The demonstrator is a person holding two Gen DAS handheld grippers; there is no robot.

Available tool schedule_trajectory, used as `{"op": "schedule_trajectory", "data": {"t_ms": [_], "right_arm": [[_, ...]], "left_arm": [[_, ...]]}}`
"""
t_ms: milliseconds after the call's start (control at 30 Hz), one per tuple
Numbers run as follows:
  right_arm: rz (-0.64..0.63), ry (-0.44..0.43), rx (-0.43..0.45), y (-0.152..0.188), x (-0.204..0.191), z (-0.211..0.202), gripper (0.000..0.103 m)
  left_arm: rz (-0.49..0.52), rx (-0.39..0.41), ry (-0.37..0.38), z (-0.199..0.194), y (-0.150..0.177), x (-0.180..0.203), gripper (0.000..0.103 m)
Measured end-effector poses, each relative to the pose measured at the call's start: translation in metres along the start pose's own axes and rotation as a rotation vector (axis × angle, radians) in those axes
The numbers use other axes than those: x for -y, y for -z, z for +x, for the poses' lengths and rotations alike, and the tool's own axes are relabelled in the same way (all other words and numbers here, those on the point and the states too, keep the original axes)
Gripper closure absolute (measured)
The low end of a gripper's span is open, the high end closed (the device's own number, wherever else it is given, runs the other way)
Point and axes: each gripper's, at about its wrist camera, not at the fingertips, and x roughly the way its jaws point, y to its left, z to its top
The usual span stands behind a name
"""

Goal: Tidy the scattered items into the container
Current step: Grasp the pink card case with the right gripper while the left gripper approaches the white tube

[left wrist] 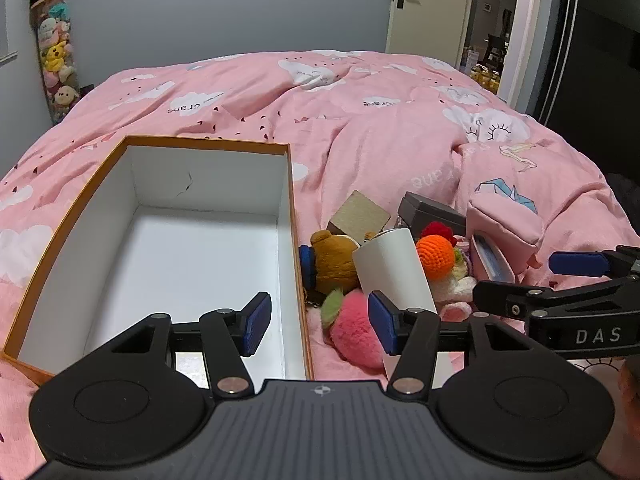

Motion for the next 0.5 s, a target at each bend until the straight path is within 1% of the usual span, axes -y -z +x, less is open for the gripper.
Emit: {"op": "schedule_trajectory", "data": {"t_ms": [500], "right_arm": [[-0.004,-0.005,-0.01,0.0,-0.0014,0.0033,0.0]], "left_arm": [[-0.001,-0.01,-0.003,0.0016,0.0007,0.0006,0.04]]}}
